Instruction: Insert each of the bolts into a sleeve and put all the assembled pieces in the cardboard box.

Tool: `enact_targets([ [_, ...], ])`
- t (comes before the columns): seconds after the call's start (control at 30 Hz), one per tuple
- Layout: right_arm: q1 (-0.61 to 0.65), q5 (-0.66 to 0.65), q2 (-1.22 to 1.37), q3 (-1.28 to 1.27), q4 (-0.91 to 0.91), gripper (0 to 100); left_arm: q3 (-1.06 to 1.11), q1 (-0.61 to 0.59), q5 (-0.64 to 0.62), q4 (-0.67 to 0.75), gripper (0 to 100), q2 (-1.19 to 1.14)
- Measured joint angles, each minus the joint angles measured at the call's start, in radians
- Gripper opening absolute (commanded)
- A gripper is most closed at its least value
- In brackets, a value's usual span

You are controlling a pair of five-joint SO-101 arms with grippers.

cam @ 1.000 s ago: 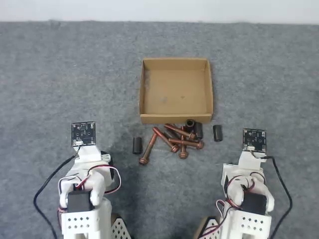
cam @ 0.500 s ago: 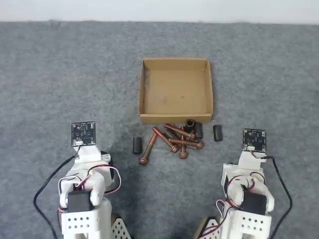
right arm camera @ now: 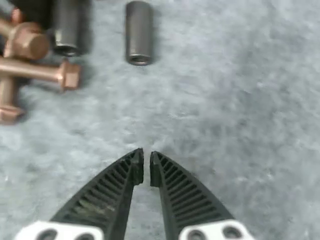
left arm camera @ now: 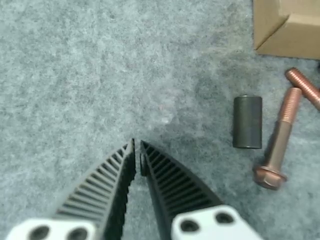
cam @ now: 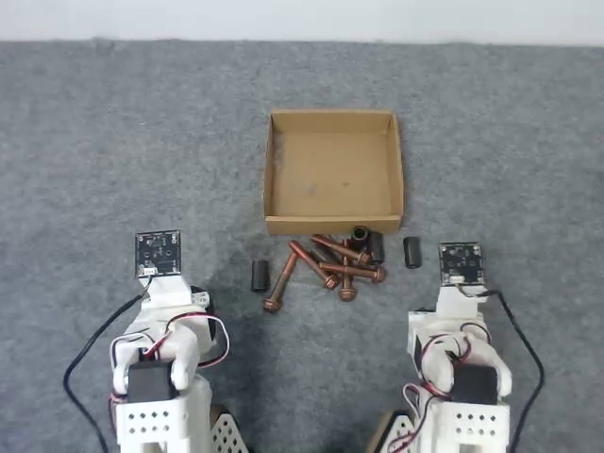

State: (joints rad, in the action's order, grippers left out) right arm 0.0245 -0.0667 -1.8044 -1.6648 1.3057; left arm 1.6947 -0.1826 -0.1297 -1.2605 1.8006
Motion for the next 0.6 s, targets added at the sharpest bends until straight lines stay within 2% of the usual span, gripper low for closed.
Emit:
enact_targets([
  [0.1, 0.029, 0.000, 0.000, 0.000, -0.035, 0.9, 0.000, 0.000, 0.000, 0.052, 1, 0.000],
  [0.33, 0.029, 0.000, 0.000, 0.000, -0.140, 0.9, 0.000, -0.002, -0.002, 0.311, 1, 0.000],
  [0.6, 0.026, 0.000, 0.000, 0.000, -0.175, 0.9, 0.000, 0.023, -0.002, 0.358, 1, 0.000],
])
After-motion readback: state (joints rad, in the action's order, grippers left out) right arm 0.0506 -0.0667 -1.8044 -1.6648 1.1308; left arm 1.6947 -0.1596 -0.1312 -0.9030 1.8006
